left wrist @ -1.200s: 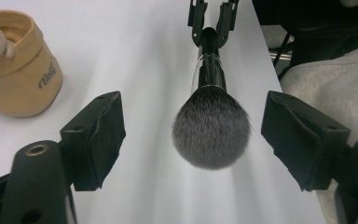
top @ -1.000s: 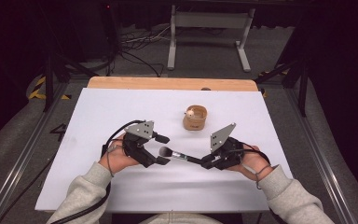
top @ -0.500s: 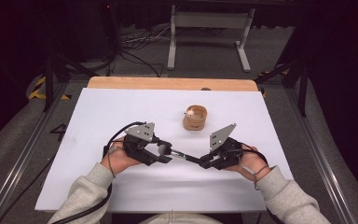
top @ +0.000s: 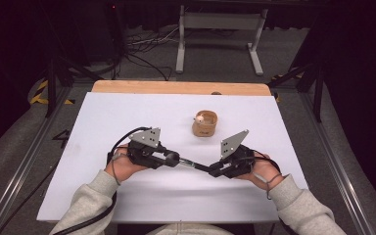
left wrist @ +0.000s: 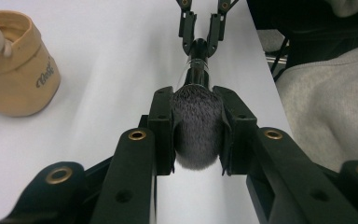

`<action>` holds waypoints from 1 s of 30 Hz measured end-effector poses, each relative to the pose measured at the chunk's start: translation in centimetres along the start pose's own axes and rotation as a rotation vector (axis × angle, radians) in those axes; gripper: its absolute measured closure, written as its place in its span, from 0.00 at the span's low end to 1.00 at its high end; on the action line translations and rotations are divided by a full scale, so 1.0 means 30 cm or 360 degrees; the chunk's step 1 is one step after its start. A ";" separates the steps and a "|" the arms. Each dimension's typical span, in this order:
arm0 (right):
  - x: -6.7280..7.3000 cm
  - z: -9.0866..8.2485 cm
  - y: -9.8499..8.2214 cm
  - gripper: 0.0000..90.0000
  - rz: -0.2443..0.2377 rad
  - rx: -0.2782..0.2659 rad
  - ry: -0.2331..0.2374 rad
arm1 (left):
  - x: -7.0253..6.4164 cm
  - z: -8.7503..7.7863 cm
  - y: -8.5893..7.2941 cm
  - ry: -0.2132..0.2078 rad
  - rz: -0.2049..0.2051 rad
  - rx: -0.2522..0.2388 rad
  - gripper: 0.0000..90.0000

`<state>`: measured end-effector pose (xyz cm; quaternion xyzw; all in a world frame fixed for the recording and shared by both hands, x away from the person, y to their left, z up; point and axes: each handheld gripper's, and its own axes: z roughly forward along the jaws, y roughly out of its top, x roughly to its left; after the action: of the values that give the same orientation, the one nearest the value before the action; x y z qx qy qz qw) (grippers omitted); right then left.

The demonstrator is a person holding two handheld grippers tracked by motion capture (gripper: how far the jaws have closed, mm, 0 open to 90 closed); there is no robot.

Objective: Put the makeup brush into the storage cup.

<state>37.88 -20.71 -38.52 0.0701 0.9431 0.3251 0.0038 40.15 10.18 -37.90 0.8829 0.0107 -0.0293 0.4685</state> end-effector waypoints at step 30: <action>0.016 0.008 0.079 0.56 0.0006 -0.0018 0.0006 | -0.021 0.016 0.034 -0.0027 0.0048 0.0096 0.82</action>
<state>37.72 -18.65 -37.24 0.0712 0.9411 0.3304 0.0019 39.54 9.21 -37.27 0.8964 -0.0074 -0.0301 0.4421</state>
